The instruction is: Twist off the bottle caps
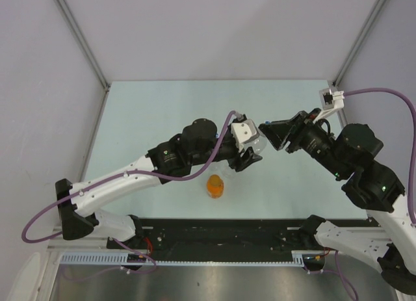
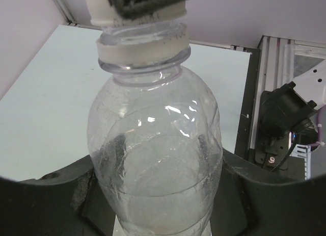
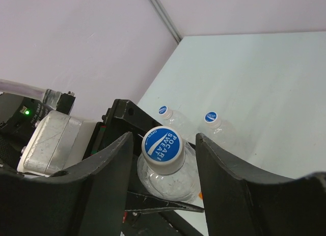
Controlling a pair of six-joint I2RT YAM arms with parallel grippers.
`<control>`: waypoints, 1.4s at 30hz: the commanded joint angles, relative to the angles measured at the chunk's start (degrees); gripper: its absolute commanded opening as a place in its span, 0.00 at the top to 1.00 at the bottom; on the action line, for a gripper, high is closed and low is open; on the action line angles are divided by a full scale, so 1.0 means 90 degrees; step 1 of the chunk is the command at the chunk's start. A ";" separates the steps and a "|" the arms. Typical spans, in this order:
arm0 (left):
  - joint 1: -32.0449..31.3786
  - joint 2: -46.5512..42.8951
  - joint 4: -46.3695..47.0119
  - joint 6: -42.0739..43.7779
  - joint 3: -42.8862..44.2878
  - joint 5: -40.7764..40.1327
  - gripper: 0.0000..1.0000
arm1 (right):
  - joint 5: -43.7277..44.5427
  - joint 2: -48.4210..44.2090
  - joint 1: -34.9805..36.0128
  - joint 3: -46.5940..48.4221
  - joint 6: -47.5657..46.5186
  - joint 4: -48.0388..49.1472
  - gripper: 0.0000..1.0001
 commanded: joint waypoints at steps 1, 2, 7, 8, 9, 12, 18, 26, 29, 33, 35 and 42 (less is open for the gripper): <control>-0.0092 -0.0086 0.0131 0.0156 0.0030 -0.0097 1.00 | -0.0069 0.0104 -0.0004 0.0008 -0.0002 0.0190 0.43; -0.0102 -0.0095 0.0102 0.0156 0.0030 -0.0116 1.00 | -0.0088 0.0124 -0.0014 0.0008 -0.0001 0.0190 0.43; -0.0122 -0.0086 0.0092 0.0186 0.0010 -0.0126 1.00 | -0.0098 0.0144 -0.0014 0.0008 0.0018 0.0209 0.51; -0.0131 -0.0095 0.0082 0.0186 0.0010 -0.0145 1.00 | -0.0089 0.0134 -0.0014 0.0008 0.0018 0.0210 0.54; -0.0132 -0.0095 0.0082 0.0195 0.0010 -0.0155 1.00 | -0.0069 0.0134 -0.0014 0.0008 0.0037 0.0210 0.57; -0.0132 -0.0105 0.0082 0.0186 0.0010 -0.0185 1.00 | -0.0088 0.0095 -0.0014 0.0008 0.0018 0.0190 0.71; -0.0132 -0.0154 0.0053 0.0205 -0.0038 0.0156 1.00 | -0.0312 -0.0032 -0.0014 0.0008 -0.0323 0.0209 1.00; -0.0083 -0.0467 0.0921 -0.0340 -0.0420 0.5140 1.00 | -0.2031 -0.0617 -0.0014 0.0008 -0.1622 0.0873 1.00; -0.0053 -0.0272 0.0864 -0.0536 -0.0205 0.6304 1.00 | -0.2733 -0.0706 -0.0014 0.0008 -0.1886 0.0942 1.00; -0.0053 -0.0056 0.0571 -0.0537 0.0097 0.6818 1.00 | -0.3534 -0.0667 -0.0024 0.0018 -0.1984 0.0952 1.00; -0.0044 -0.0046 0.0492 -0.0450 0.0137 0.6691 1.00 | -0.3468 -0.0657 -0.0014 0.0018 -0.1994 0.0884 1.00; 0.0005 -0.0280 0.0209 -0.0117 -0.0193 0.4915 1.00 | 0.0399 -0.0569 -0.0024 -0.0001 -0.1916 0.0181 1.00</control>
